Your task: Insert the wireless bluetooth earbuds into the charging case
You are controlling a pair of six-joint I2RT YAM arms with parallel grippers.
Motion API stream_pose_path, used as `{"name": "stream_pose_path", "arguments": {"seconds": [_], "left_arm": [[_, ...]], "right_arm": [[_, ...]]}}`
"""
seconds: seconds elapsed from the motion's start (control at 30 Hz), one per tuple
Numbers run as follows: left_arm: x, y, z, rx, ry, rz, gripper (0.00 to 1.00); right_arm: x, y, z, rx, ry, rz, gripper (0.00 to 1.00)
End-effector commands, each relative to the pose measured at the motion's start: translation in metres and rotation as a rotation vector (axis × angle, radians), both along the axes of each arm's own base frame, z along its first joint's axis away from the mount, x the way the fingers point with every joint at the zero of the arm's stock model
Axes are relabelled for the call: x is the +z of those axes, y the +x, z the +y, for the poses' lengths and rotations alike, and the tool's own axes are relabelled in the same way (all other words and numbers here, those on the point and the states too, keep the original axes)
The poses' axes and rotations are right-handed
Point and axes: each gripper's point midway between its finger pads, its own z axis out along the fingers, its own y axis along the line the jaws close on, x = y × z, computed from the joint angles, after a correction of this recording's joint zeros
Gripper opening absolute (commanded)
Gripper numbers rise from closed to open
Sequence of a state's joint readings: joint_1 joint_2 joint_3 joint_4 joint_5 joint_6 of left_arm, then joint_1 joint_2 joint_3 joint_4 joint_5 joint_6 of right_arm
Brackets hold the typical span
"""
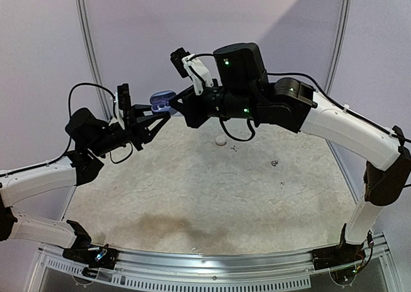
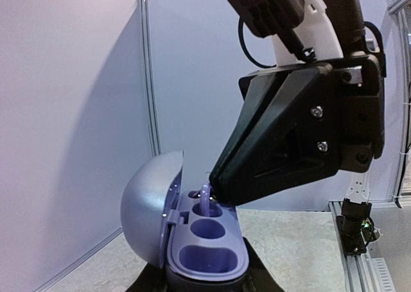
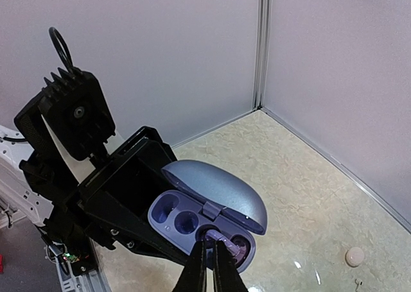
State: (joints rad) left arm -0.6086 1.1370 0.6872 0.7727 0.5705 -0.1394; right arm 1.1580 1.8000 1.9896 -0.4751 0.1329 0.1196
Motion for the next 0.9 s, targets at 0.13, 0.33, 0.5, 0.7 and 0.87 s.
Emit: {"name": "stream_pose_path", "arguments": {"seconds": [0.13,0.33,0.5,0.7,0.87], "left_arm": [[0.010,-0.008,0.002,-0.018,-0.025,-0.035,0.00],[0.002,0.007,0.009,0.062,-0.037,0.054,0.00],[-0.009,0.017,0.016,0.130,-0.031,0.112,0.00],[-0.011,0.019,0.019,0.151,-0.035,0.124,0.00],[-0.014,0.021,0.020,0.160,-0.028,0.131,0.00]], "right_arm": [[-0.017,0.003,-0.006,-0.017,-0.028,0.025,0.05],[0.029,-0.008,-0.013,0.036,0.067,-0.010,0.08],[0.067,0.009,-0.058,-0.045,0.189,0.025,0.15],[0.000,0.069,-0.159,-0.448,0.093,0.292,0.29],[-0.109,0.094,-0.233,-0.722,-0.131,0.610,0.41]]}}
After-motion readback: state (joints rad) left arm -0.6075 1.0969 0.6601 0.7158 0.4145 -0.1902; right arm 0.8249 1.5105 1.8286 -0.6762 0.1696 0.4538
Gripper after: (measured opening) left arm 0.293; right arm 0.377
